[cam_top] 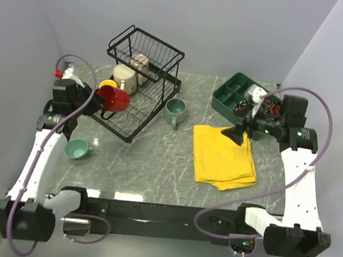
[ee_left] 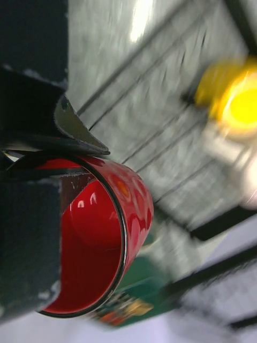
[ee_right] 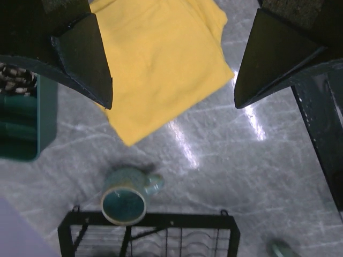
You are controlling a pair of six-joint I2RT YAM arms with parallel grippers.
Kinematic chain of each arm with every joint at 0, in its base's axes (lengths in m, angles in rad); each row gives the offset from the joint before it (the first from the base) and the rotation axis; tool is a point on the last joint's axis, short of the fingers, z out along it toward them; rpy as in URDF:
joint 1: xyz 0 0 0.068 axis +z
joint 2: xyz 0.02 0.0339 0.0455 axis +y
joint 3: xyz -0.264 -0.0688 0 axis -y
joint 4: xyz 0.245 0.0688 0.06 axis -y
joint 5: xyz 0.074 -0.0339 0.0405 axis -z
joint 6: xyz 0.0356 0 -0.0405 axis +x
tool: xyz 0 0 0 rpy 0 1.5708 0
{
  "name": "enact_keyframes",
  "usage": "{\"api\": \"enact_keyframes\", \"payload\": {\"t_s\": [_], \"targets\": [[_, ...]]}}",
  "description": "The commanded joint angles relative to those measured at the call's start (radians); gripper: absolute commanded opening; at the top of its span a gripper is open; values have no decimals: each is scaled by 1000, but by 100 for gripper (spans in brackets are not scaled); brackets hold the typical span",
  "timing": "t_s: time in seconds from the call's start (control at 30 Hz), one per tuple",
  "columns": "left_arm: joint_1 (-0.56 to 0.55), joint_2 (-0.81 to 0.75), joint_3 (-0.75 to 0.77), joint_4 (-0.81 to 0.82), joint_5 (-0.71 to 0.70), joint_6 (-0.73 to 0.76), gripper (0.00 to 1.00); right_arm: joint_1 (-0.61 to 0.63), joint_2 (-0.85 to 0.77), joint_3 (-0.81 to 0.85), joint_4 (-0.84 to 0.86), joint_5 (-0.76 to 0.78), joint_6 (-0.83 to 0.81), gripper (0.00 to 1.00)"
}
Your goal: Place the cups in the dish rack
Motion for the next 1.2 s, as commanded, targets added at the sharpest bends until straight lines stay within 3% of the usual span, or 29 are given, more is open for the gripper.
{"api": "enact_keyframes", "payload": {"t_s": [0.0, 0.03, 0.2, 0.27, 0.43, 0.57, 0.67, 0.83, 1.17], "targets": [[-108, -125, 53, 35, 83, -40, 1, 189, 7, 135, 28, 238, 249, 100], [-122, -148, 52, 21, 90, -44, 1, 284, 5, 147, 42, 281, 284, 100], [-269, -191, 41, -51, 59, -115, 1, 510, 34, 223, 143, 521, 505, 100], [-338, -213, 30, -67, -44, -174, 1, 597, 57, 261, 171, 624, 593, 100], [-642, -182, 65, -100, -432, -298, 1, 727, 135, 362, 181, 801, 806, 100], [-867, -63, 143, -163, -672, -401, 1, 789, 198, 393, 191, 904, 886, 100], [-978, 75, 245, -269, -841, -480, 1, 839, 226, 388, 192, 1042, 894, 100], [-1056, 210, 372, -347, -909, -528, 1, 883, 237, 310, 188, 1087, 902, 100], [-1101, 318, 384, -350, -929, -574, 1, 946, 231, 172, 184, 1168, 868, 90]]}}
